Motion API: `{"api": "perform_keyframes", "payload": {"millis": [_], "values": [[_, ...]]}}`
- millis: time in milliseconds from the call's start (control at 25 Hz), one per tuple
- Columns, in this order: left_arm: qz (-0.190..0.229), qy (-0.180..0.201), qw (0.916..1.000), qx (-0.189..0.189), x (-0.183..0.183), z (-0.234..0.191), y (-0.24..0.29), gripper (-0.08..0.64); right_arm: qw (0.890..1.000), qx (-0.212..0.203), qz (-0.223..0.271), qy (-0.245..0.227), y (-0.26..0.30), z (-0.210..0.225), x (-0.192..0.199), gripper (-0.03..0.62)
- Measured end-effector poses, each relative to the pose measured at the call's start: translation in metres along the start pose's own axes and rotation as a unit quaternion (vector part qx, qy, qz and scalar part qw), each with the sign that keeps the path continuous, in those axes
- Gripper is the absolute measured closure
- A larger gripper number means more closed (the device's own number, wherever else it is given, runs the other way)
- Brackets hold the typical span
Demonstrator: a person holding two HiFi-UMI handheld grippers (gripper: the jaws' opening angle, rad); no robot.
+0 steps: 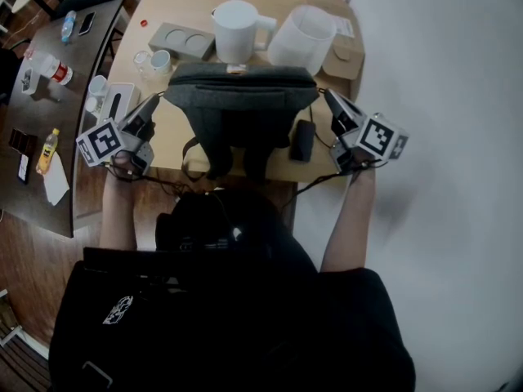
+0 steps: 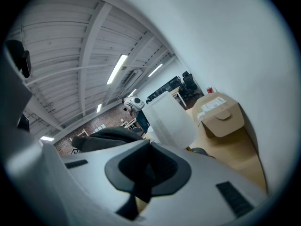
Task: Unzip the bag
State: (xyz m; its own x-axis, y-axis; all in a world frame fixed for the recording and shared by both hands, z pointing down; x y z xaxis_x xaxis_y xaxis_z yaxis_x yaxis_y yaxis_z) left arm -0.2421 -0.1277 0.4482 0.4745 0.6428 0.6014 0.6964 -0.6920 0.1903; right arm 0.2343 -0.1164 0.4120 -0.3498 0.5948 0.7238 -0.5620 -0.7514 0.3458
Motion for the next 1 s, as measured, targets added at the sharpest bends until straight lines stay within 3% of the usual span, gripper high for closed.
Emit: {"api": "perform_keyframes", "payload": {"millis": [320, 560, 1000], "values": [[-0.002, -0.016, 0.9998, -0.010, 0.0040, -0.0045, -0.0005, 0.554, 1.000, 0.000, 0.001, 0.002, 0.0014, 0.0016, 0.0007, 0.578], [-0.006, 0.000, 0.9999, -0.010, 0.0024, -0.0052, 0.0010, 0.554, 1.000, 0.001, 0.000, 0.006, 0.0031, 0.0039, 0.0022, 0.580], [0.004, -0.008, 1.0000, 0.000, 0.0039, -0.0060, 0.0013, 0.554, 1.000, -0.006, 0.001, 0.005, 0.0026, 0.0003, 0.0021, 0.580]]}}
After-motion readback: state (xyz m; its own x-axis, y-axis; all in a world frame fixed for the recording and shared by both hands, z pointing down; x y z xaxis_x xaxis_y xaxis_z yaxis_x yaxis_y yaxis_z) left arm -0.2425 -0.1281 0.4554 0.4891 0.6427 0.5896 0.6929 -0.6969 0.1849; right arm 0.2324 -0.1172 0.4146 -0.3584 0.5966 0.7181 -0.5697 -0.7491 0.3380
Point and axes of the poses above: the fingertips, and each gripper's own axes: y forward along the fingers, z to its right, x out of its underside, the point moved 7 cm from there along -y, backward along the fingers, and after that the axes turned 1 degree about x, right-handed, at the moved point
